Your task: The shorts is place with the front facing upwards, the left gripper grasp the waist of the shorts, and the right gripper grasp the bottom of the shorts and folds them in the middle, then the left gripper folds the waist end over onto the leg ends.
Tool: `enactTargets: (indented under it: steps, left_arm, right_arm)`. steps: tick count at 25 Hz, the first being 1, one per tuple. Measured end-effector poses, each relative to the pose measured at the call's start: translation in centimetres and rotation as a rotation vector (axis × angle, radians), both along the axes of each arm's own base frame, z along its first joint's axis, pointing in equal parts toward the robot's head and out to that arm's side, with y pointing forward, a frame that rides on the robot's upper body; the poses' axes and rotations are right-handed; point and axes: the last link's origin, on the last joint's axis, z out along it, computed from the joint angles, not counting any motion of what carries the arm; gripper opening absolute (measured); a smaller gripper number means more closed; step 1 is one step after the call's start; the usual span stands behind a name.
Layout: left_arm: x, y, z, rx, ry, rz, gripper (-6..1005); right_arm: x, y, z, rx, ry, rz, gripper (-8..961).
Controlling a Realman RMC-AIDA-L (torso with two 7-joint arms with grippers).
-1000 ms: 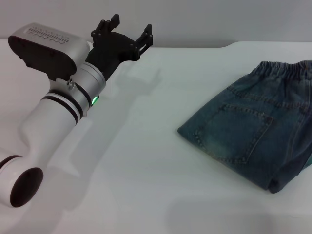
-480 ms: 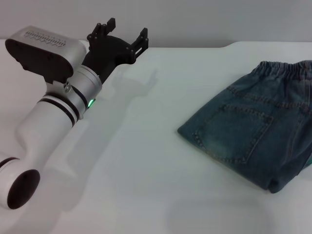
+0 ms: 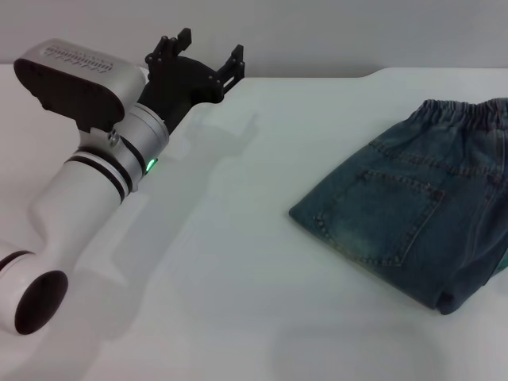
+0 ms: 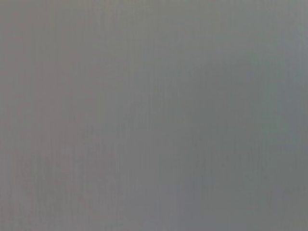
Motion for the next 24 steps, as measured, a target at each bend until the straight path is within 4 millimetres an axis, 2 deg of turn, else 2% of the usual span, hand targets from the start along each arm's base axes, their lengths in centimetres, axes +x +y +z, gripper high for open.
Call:
enactTargets:
  steps: [3,7,12,13,15,18,24]
  left_arm:
    - [0.1,-0.1,-0.3,-0.022,0.004,0.013,840]
    - [0.7,-1.0,-1.0,-0.071,-0.002,0.023,840]
    - [3.5,-3.0,-2.6,-0.244,0.062,0.055,840]
    - [4.8,-3.9,-3.1,-0.321,0.126,0.058,840]
    - [5.3,-4.3,-3.3,-0.351,0.150,0.060,840]
    - [6.8,-5.7,-3.5,-0.427,0.186,0.058,840]
    - [8.0,-6.9,-3.8,-0.490,0.213,0.051,840]
  right_arm:
    - [1.3,-0.9,0.1,0.030,-0.002,-0.052,174]
    - [2.1,-1.9,0.4,0.057,-0.001,-0.086,325]
    - [3.2,-2.8,1.2,0.117,0.034,-0.140,516]
    - [3.5,-2.9,1.3,0.127,0.044,-0.153,554]
    - [3.9,-3.0,1.5,0.135,0.054,-0.170,631]
    - [4.7,-3.1,1.6,0.140,0.051,-0.193,670]
    - [5.2,-3.1,1.8,0.149,0.072,-0.208,670]
